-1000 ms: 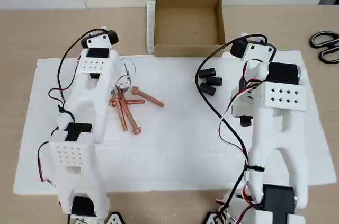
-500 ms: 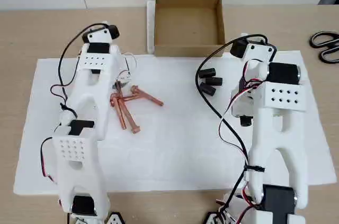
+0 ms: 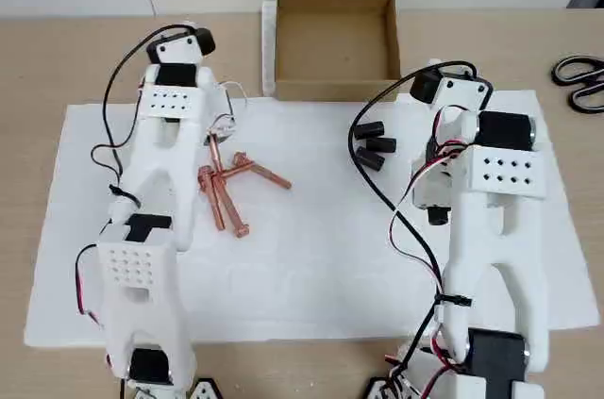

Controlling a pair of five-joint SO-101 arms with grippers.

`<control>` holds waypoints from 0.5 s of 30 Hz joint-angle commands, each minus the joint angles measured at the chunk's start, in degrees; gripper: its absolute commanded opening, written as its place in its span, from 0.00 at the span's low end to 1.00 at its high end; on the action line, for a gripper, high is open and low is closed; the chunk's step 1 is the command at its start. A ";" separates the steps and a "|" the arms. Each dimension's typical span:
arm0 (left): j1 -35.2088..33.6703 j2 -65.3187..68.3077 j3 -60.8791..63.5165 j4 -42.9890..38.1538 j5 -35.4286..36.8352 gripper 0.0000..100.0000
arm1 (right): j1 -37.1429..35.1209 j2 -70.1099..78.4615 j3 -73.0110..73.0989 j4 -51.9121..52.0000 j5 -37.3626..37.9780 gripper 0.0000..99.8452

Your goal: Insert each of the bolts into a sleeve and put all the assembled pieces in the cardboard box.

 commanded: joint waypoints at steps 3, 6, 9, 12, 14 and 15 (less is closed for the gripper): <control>2.20 -1.05 -4.09 0.18 0.26 0.01 | 0.48 -2.95 -3.08 0.48 -0.53 0.00; 1.32 -1.05 -6.81 1.67 0.26 0.01 | 0.48 -2.95 -3.08 0.48 -0.53 0.00; 1.05 -1.05 -10.51 4.22 0.26 0.01 | 0.48 -2.86 -3.08 0.48 -0.44 0.00; 1.05 -1.05 -13.67 6.77 0.26 0.01 | 0.48 -2.77 -3.08 0.48 -0.35 0.00; 1.05 -1.05 -15.69 8.88 0.26 0.01 | 0.40 -2.95 -3.08 0.48 -0.35 0.00; 1.14 -1.14 -16.84 10.73 -0.09 0.01 | 0.13 -3.03 -3.16 0.48 -0.35 0.00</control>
